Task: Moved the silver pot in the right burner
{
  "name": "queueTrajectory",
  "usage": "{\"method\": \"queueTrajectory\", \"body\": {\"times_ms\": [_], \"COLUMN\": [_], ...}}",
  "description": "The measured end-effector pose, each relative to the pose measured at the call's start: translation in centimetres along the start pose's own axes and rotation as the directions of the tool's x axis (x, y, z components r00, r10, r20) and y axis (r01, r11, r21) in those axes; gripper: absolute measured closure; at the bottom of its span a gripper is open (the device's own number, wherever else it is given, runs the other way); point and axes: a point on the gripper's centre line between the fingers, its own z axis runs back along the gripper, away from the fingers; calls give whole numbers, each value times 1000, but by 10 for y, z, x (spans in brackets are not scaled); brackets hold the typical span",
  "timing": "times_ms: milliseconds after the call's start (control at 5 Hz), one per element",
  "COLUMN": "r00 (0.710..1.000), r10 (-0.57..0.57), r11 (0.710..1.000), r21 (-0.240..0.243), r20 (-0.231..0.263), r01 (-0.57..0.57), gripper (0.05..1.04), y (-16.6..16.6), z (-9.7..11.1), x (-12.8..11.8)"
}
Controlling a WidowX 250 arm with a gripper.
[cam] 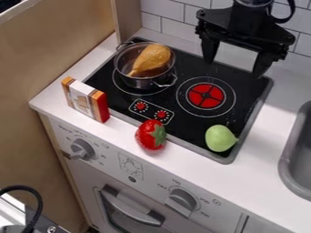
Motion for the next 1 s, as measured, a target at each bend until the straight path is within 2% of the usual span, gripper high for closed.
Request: {"method": "queueTrajectory", "body": {"times_ms": [200,400,600,800,1000], "r00": [999,997,997,994,987], "r10": [-2,6,-19,-58,-92], "r11": [1000,999,998,997,996], "r21": [5,-33,-54,-48,6], "r20": [-34,-73,-79,-93,-130], "r01": [2,-9,15,53,94], "gripper": [83,83,83,83,83], "y": [-1,-7,-3,6,5], "z": [-10,-26,-25,-31,-26], "x": [-6,-7,0,1,4]}}
